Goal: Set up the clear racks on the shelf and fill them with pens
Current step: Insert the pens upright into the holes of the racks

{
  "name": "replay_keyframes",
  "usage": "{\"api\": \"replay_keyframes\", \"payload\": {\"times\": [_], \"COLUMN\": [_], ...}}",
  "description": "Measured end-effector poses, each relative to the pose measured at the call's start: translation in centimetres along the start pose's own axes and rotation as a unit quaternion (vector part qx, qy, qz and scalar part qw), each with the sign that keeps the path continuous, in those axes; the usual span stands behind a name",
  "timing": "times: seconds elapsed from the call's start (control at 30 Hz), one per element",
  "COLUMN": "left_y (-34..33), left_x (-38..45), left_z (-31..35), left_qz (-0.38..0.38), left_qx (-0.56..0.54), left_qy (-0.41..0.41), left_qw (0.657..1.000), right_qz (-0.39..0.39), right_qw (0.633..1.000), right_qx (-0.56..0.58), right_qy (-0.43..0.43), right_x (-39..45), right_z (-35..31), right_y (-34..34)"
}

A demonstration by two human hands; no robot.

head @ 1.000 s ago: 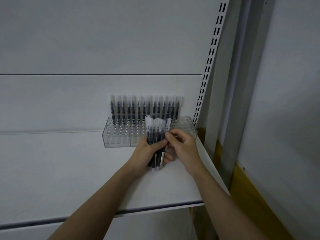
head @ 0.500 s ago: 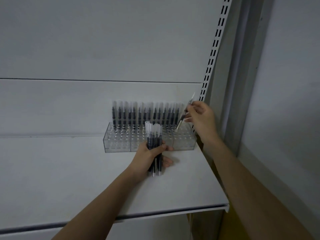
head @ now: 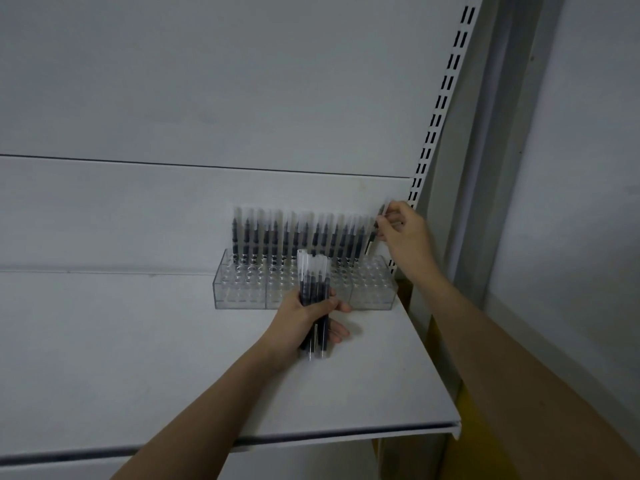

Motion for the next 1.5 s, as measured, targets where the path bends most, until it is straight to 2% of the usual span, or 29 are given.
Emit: {"api": "replay_keyframes", "payload": {"times": [0.23,0.37,0.43,0.57,0.7,0.87,1.13,1.37,1.5], "left_y": [-0.2,-0.1,0.0,0.2,0.0,-0.2,-0.6,-0.4,-0.3], "left_x": [-0.2,-0.2,-0.2,0.0,0.0,-0.2,-0.4,0.0,0.1], "left_z": [0.1,0.0,0.0,-0.3,-0.2,-0.1,-0.2,-0.6,-0.6], "left_qz": [-0.003,-0.004,-0.003,0.011,0.009,-0.001,-0.022,-0.019,-0.016], "left_qx": [-0.003,-0.005,0.000,0.005,-0.002,0.025,0.104,0.078,0.079], "left_qy": [0.000,0.000,-0.001,-0.002,-0.005,-0.011,-0.018,-0.010,-0.015], "left_qw": [1.000,1.000,1.000,1.000,1.000,1.000,0.994,0.997,0.997], "right_qz": [-0.076,-0.075,-0.048,0.029,-0.016,-0.055,-0.066,0.008,0.017], "right_qw": [0.990,0.988,0.990,0.998,0.994,0.972,0.957,0.932,0.927], "right_qx": [-0.121,-0.134,-0.131,-0.038,0.099,0.198,0.250,0.311,0.324], "right_qy": [-0.012,-0.032,-0.038,-0.037,-0.038,-0.114,-0.129,-0.185,-0.189], "right_x": [-1.8,-2.2,-2.7,-5.6,-9.7,-13.0,-13.0,-12.7,-12.7], "right_z": [1.5,1.7,1.6,-0.3,-1.6,-1.0,-1.0,0.2,0.4], "right_y": [-1.1,-1.1,-0.7,-0.4,-2.5,-4.3,-4.0,-3.3,-3.3]}}
Point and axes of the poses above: each hand's wrist, its own x-axis towards the middle knuckle, its own y-axis out of the back of the hand, z = x × y, the point moved 4 cm from there along x, towards the middle knuckle, and after that the axes turned 7 degrees about y, right-handed, at the moved point
